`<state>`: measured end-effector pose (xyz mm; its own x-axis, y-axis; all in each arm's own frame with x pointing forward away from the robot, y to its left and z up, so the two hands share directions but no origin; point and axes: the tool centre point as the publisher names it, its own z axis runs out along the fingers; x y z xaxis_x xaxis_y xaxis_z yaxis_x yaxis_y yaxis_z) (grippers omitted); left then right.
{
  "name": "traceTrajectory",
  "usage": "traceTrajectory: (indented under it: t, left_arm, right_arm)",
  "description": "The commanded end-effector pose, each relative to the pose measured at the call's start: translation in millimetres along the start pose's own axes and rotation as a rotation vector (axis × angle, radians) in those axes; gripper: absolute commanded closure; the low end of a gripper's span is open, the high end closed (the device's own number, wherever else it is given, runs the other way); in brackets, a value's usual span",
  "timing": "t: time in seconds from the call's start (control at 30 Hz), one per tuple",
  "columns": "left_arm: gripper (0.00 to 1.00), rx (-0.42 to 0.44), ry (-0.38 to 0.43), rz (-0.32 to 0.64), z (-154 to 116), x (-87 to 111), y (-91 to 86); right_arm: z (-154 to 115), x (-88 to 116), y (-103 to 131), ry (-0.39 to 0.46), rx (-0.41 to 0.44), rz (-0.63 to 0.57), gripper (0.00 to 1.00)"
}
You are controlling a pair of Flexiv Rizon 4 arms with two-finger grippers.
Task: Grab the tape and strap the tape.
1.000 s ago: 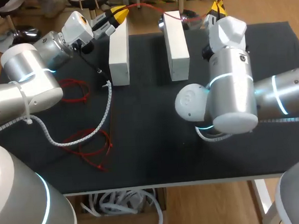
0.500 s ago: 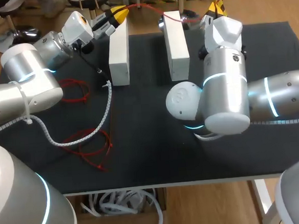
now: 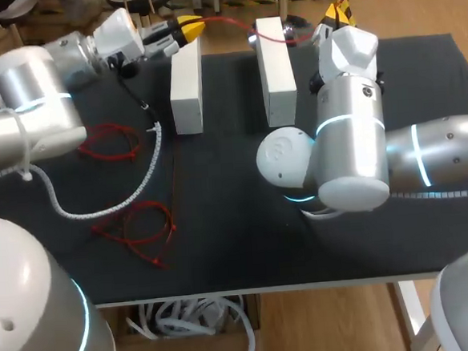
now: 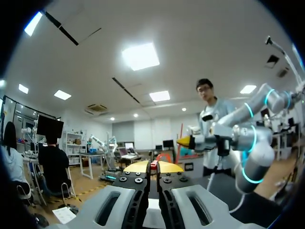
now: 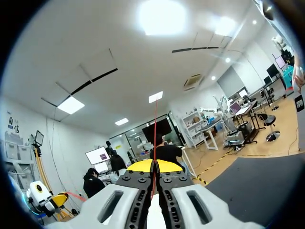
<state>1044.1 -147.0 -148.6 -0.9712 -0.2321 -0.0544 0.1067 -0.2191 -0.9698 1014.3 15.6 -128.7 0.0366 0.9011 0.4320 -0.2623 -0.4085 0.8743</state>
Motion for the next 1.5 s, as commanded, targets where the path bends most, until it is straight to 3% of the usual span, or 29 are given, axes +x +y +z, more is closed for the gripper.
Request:
traceTrajectory:
  t: [0.03, 0.23, 0.3, 0.4, 0.5, 1.5]
  left_arm:
    - [1.0, -0.802, 0.074, -0.105, 2.7, 16.3, -16.9]
    - [1.0, -1.226, 0.134, -0.227, 4.3, 20.4, -22.3]
    - [1.0, -1.333, 0.157, -0.251, 3.2, 19.4, -21.4]
    - [1.0, -1.413, 0.177, -0.268, 1.9, 19.2, -19.2]
    - [1.0, -1.386, 0.125, -0.222, 2.2, 17.1, -20.4]
    - [1.0, -1.386, 0.125, -0.222, 2.2, 17.1, -20.4]
  right_arm:
    - [1.4, -0.5, 2.9, 0.001, 0.006, 0.0, 1.0]
    - [1.4, -0.5, 2.9, 0.001, 0.006, 0.0, 1.0]
    - [1.4, -0.5, 2.9, 0.001, 0.006, 0.0, 1.0]
    - [1.4, -0.5, 2.9, 0.001, 0.006, 0.0, 1.0]
    - [1.4, -0.5, 2.9, 0.001, 0.006, 0.0, 1.0]
    - [1.4, -0.5, 2.9, 0.001, 0.006, 0.0, 1.0]
